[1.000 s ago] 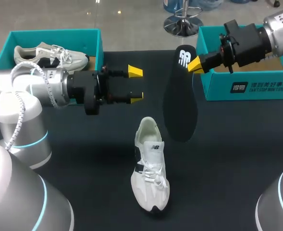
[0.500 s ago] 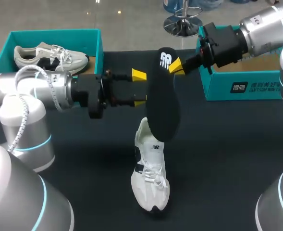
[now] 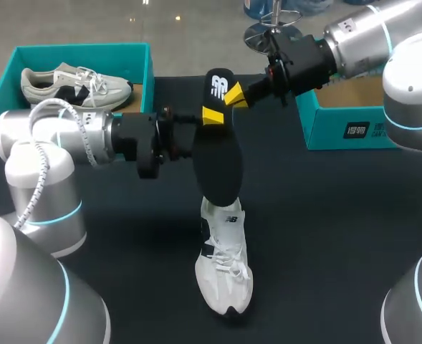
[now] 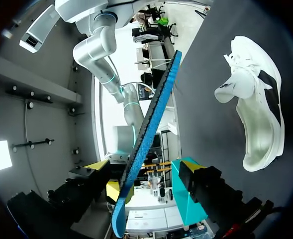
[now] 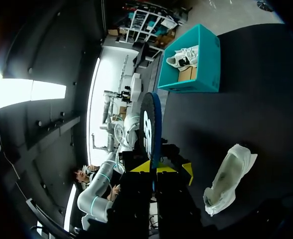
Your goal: Take the shoe out of the shoebox, open the shoe tongue, remove and reinsert the insole, then place the shoe into the shoebox
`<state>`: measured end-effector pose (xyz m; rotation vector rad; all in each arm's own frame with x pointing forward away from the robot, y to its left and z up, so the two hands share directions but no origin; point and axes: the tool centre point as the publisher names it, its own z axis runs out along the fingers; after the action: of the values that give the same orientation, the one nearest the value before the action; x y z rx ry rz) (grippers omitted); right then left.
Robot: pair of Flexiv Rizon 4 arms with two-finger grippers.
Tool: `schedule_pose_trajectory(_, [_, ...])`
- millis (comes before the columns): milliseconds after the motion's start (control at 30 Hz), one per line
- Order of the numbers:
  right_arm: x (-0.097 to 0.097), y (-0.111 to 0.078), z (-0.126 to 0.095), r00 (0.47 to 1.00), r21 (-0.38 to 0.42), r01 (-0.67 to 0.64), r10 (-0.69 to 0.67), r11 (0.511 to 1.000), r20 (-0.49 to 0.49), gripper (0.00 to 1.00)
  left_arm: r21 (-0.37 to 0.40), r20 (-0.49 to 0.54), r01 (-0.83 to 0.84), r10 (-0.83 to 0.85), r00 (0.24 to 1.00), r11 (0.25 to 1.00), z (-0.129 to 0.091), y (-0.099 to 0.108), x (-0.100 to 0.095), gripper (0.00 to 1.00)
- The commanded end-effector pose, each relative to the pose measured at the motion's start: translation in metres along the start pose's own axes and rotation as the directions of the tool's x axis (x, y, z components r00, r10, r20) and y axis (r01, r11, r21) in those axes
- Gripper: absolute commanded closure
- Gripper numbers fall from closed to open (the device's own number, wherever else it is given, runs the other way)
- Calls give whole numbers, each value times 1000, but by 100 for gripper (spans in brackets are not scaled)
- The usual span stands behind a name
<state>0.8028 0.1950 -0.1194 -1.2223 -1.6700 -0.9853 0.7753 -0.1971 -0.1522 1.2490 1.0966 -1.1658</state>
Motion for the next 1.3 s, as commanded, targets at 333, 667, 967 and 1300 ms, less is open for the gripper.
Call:
schedule_pose_trajectory(333, [-16, 4, 4, 1000, -19, -12, 12, 1000, -23, 100, 7, -3, -3, 3, 1000, 1000, 1, 1, 0, 100])
schedule_pose_trajectory(667, [-21, 5, 2, 999, -8, -22, 21, 1000, -26, 100, 10, -6, 7, -7, 1000, 1000, 2, 2, 2, 100])
schedule_pose_trajectory(967, [-12, -6, -22, 990, -49, 9, -2, 999, 142, 0, 10, -15, 10, -10, 1000, 1000, 3, 5, 6, 100])
schedule_pose_trajectory(1300, [38, -36, -64, 842, -27, 153, -116, 988, 526, 0, 31, -51, 48, -46, 998, 998, 7, 14, 20, 100])
